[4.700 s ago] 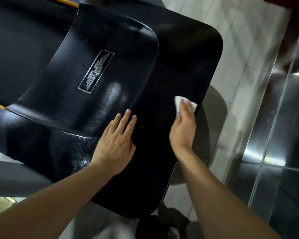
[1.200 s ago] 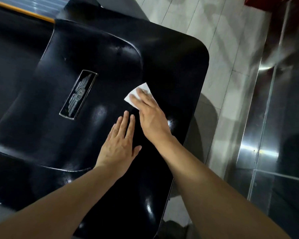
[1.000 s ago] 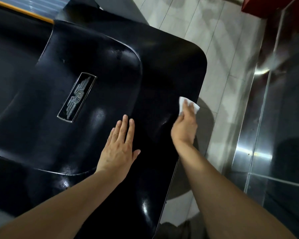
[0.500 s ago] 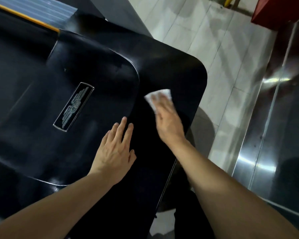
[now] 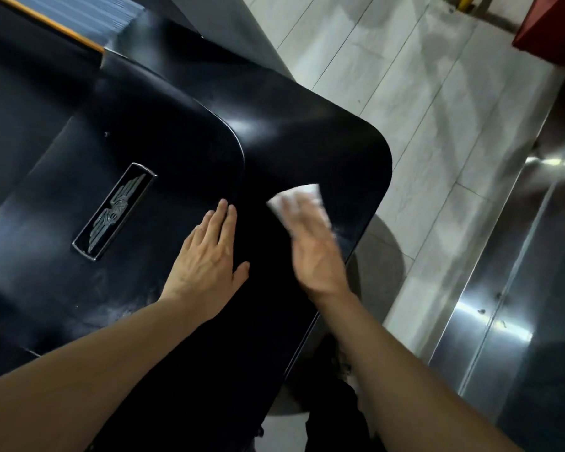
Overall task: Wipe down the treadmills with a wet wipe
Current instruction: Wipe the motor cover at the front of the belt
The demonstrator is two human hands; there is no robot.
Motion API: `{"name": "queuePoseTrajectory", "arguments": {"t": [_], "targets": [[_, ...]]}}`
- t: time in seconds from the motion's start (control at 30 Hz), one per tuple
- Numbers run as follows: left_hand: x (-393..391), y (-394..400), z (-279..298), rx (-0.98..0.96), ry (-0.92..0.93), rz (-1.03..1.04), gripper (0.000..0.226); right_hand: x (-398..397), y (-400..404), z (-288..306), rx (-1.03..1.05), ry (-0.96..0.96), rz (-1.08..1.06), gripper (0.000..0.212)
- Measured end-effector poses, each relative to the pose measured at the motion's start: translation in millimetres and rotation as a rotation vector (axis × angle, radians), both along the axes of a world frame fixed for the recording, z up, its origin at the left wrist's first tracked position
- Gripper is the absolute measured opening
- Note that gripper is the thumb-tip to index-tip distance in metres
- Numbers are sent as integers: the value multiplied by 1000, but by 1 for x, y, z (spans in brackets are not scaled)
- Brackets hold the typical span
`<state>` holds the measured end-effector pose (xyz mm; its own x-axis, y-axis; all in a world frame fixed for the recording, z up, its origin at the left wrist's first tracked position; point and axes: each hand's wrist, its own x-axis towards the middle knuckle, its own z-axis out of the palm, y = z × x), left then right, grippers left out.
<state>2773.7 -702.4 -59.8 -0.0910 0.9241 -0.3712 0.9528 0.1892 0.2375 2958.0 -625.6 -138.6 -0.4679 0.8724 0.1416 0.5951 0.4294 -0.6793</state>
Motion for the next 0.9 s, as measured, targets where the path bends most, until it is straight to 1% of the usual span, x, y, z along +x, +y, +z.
{"name": "queuePoseTrajectory", "arguments": {"t": [0.07,0.1,0.13,0.17,0.2,0.23,0.33,0.37,0.43,0.47,0.5,0.57,0.63,0.67,0.7,0.73,0.83,0.87,0.9], "targets": [[-3,4,0,-14,-6,-12,99,30,22,-8,-108,23,-387,55],[-5,6,1,-28,-21,-10,103,39,29,-8,-159,24,-542,53],[-6,10,1,-40,-38,0,106,41,33,-6,-196,17,-646,51],[-7,14,2,-45,-50,13,110,36,31,-3,-195,8,-682,50],[-7,19,3,-44,-52,26,113,27,24,-1,-160,0,-641,49],[-7,25,4,-45,-48,43,116,14,14,2,-105,-1,-536,49],[-7,39,4,-98,-56,93,122,-18,-35,10,-67,34,-60,49],[-7,42,3,-123,-64,96,122,-19,-43,14,-45,35,60,50],[-6,44,3,-155,-72,98,121,-8,-25,11,22,22,214,48],[-6,43,3,-164,-66,97,120,-1,-6,8,48,0,230,47],[-5,43,3,-174,-56,94,120,5,15,4,61,-19,185,47],[-2,44,5,-208,-41,94,120,20,68,-3,21,-43,-57,51],[0,46,6,-244,-32,102,119,28,112,-3,-100,-88,-318,52],[1,47,7,-260,-27,110,120,24,124,2,-152,-107,-386,52],[3,48,8,-275,-20,121,120,13,127,8,-161,-107,-375,50],[5,50,9,-289,-9,131,120,-3,124,15,-139,-68,-278,47],[12,56,11,-339,23,173,120,-48,83,29,-95,26,253,43],[13,58,12,-360,25,190,118,-56,75,29,-48,39,385,42],[14,59,13,-377,19,205,118,-59,77,30,16,49,454,41]]}}
